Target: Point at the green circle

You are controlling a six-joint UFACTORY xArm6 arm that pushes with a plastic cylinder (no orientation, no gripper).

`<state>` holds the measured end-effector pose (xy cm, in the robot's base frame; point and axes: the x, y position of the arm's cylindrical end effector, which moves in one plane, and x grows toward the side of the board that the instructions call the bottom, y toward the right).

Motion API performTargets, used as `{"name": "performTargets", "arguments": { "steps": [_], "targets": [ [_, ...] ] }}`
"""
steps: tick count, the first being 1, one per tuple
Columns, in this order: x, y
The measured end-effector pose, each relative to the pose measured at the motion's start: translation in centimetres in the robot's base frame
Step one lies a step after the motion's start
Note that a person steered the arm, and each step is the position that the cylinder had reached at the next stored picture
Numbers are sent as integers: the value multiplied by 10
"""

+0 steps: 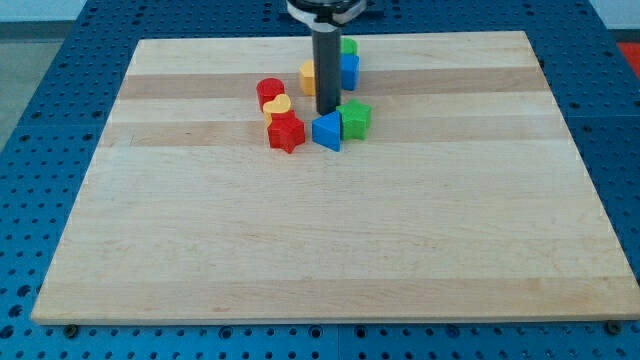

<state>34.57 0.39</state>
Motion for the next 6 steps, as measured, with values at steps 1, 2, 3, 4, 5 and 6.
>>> {"name": "performTargets", "arguments": {
  "steps": [1,2,3,4,5,6],
  "targets": [
    [-12,40],
    [-36,61],
    [-63,59],
    [-87,56],
    [-102,60],
    [-131,57]
  ]
}}
